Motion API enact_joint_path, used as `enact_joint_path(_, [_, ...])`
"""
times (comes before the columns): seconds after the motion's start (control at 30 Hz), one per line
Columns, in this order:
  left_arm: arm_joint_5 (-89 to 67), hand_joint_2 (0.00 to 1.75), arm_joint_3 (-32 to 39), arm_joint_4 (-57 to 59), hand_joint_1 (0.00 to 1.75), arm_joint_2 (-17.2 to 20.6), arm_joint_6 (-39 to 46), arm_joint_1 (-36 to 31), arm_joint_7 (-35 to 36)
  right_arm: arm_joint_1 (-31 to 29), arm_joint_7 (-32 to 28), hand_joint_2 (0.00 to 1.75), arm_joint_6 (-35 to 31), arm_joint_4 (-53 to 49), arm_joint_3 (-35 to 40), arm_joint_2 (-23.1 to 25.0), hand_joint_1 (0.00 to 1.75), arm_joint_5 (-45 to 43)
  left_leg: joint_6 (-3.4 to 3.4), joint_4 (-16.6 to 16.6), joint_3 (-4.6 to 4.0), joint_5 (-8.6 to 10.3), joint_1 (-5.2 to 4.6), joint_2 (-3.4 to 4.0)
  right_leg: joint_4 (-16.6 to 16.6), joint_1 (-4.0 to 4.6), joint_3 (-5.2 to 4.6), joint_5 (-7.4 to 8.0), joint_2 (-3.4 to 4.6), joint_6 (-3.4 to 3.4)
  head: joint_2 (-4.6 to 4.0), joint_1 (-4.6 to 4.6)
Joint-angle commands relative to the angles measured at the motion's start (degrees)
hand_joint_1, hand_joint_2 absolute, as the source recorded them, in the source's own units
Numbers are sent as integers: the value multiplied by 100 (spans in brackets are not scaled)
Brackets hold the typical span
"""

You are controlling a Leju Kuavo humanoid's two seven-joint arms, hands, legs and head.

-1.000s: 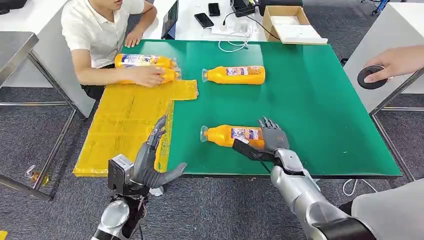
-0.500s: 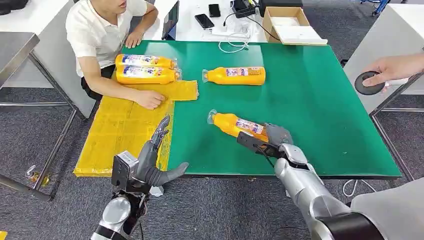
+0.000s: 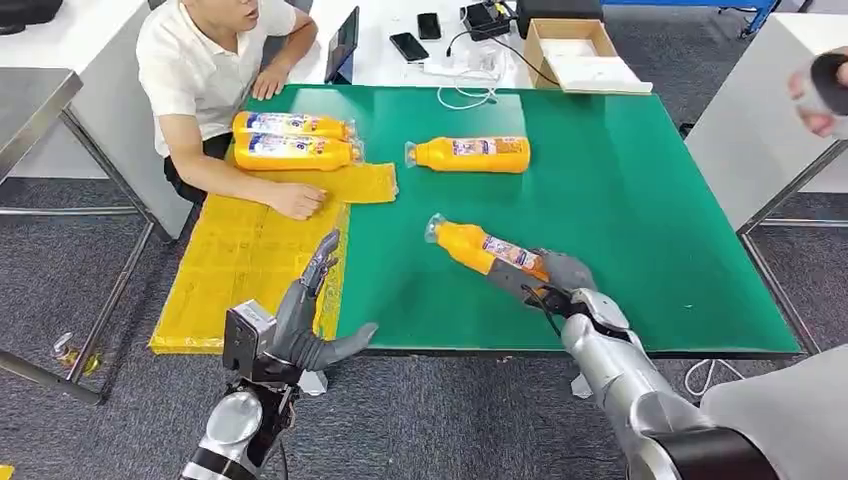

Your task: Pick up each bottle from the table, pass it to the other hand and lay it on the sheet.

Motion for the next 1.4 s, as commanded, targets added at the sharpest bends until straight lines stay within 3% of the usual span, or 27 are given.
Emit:
enact_joint_path(0.03, [295, 175, -24, 49, 0, 222, -44, 46, -95, 506, -1300, 175, 96, 196, -859, 329, 175, -692, -10, -18, 17, 4, 7, -6, -19, 9, 23, 2, -14, -15, 0, 2])
enact_joint_path(0.13, [631, 175, 53, -229, 0, 232, -163, 404, 88, 590, -2069, 175, -89, -267, -965, 645, 175, -1039, -11, -18, 21, -6, 8, 31, -16, 10, 73, 6, 18, -15, 0, 2])
enact_joint_path(0.2, [1012, 175, 178, -365, 0, 191, -287, 649, 272, 816, -2607, 175, 44, -1090, -911, 969, 175, -1570, -14, -19, 26, -10, 6, 53, -11, 8, 69, 7, 45, -18, 0, 2])
enact_joint_path(0.27, [908, 175, 197, -451, 0, 183, -211, 750, 189, 1189, -2646, 175, 125, -2094, -559, 1148, 175, -1979, -11, -8, 9, -9, 6, 58, 0, 7, 53, 7, 51, -11, 0, 0])
enact_joint_path(0.3, [892, 175, 189, -477, 0, 177, -207, 772, 179, 1362, -2390, 175, 112, -2514, -307, 1160, 175, -2178, -16, -13, 11, -10, 5, 60, 0, 7, 50, 5, 50, -17, 0, 0])
enact_joint_path(0.5, [740, 175, 203, -465, 0, 166, -110, 730, 105, 1384, -2513, 175, 55, -2496, -7, 986, 175, -2590, -13, -3, -48, -4, 10, 14, 19, 12, 4, -7, 12, -12, 0, -4])
enact_joint_path(0.7, [566, 175, 183, -708, 0, 175, -193, 992, -6, 2205, -2519, 175, 83, -4195, 1007, 1127, 175, -3142, -22, -8, -33, -19, 7, 38, 17, 5, 17, -18, 31, -24, 0, 0])
enact_joint_path(0.87, [668, 175, 204, -675, 0, 158, -275, 978, 38, 2265, -2504, 175, 22, -4375, 1226, 1093, 175, -3280, -15, -4, -87, 2, 7, 7, 16, 5, -31, -2, 6, -11, 0, 0])
enact_joint_path(1.2, [1108, 175, 225, -538, 0, -16, -518, 728, 187, 2225, -2512, 175, 90, -4302, 2212, 1324, 175, -3267, -15, -3, -86, 1, 9, 14, 17, 6, -32, -4, 11, -12, 0, 0])
enact_joint_path(1.4, [1783, 175, 122, -518, 0, -107, -725, 545, 235, 2236, -2875, 175, 92, -3985, 2982, 1412, 175, -3237, -15, -7, -79, 1, 9, 10, 14, 6, -25, -5, 7, -13, 0, 0])
